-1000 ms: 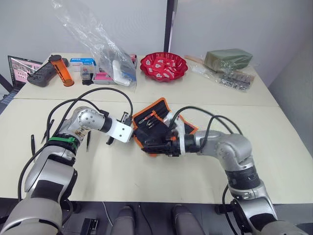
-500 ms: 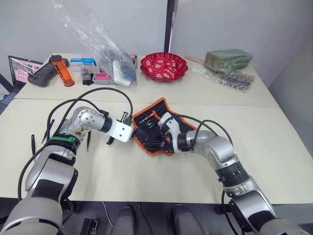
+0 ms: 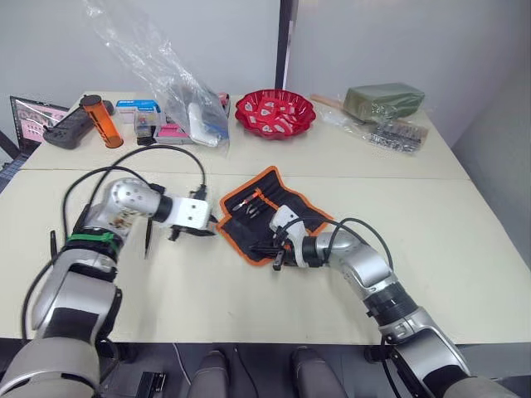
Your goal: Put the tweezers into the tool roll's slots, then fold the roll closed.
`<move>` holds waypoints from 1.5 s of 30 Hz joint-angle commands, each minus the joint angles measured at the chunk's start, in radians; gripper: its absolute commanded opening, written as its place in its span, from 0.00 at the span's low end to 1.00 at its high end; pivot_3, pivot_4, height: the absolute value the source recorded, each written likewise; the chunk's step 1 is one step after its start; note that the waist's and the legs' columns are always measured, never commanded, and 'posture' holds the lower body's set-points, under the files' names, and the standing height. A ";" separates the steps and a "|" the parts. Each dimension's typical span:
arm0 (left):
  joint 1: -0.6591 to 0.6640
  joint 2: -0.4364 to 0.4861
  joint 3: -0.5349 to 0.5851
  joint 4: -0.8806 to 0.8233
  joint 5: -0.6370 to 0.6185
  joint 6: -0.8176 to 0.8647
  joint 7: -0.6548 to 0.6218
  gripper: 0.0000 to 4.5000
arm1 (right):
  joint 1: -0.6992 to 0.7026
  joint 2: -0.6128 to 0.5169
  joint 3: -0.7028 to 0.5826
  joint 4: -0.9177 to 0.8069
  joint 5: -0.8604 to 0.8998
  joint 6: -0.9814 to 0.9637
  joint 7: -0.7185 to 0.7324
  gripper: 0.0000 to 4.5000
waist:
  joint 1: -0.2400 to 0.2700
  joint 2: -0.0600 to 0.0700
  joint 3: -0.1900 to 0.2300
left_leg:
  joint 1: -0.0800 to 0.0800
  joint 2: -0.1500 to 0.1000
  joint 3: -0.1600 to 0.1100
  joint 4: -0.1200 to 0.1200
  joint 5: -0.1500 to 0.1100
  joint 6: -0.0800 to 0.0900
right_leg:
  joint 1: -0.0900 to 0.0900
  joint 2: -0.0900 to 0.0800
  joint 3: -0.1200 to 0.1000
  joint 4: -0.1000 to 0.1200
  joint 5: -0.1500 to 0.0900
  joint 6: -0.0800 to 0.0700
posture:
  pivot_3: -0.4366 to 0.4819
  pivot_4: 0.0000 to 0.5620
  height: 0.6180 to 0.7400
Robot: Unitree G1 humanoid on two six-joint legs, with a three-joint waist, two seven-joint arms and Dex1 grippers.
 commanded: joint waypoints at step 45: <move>0.370 -0.338 0.188 -0.363 -0.212 0.617 0.633 0.00 | 0.048 0.018 -0.121 -0.148 0.092 0.096 0.027 0.00 | 0.010 0.009 -0.029 | 0.014 0.000 -0.001 -0.006 -0.001 0.000 | 0.017 0.000 0.000 -0.014 -0.001 -0.001 | 0.48 0.27 1.00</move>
